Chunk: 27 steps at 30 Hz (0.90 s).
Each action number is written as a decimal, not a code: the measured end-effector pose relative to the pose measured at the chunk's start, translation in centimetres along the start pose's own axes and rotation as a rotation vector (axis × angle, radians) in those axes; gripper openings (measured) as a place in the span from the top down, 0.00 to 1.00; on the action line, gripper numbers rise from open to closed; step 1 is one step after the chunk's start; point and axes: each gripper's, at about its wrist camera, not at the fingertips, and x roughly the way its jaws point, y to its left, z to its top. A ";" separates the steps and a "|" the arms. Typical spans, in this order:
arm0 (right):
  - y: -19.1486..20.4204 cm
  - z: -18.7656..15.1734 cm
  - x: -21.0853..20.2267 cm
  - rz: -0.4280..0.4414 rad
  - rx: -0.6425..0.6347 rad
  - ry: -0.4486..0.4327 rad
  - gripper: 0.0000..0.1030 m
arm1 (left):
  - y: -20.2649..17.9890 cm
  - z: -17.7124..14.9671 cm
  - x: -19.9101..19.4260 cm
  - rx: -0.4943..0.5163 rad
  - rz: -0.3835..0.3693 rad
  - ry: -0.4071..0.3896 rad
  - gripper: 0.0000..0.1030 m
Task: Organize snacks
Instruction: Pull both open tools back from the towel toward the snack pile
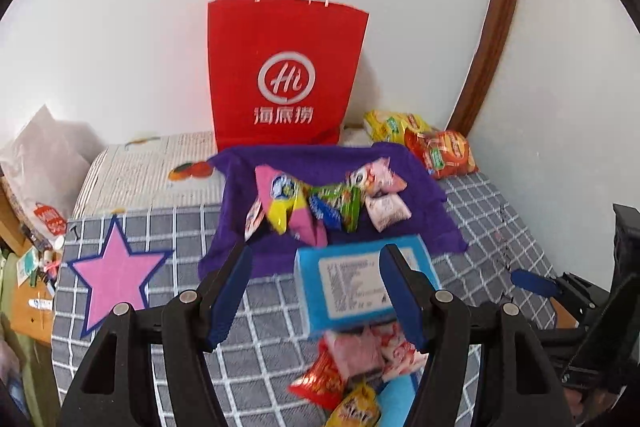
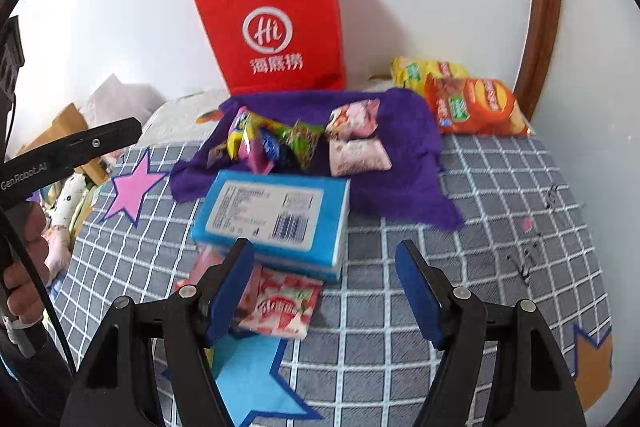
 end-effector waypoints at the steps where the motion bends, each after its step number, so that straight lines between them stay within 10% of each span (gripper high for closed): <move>1: 0.0 -0.3 0.2 0.004 0.006 0.002 0.29 | 0.2 -0.4 0.0 -0.006 -0.003 0.016 0.38; 27: 3.3 -5.2 9.2 0.016 0.023 0.161 0.36 | 6.3 -8.0 2.2 -0.127 0.022 0.140 0.38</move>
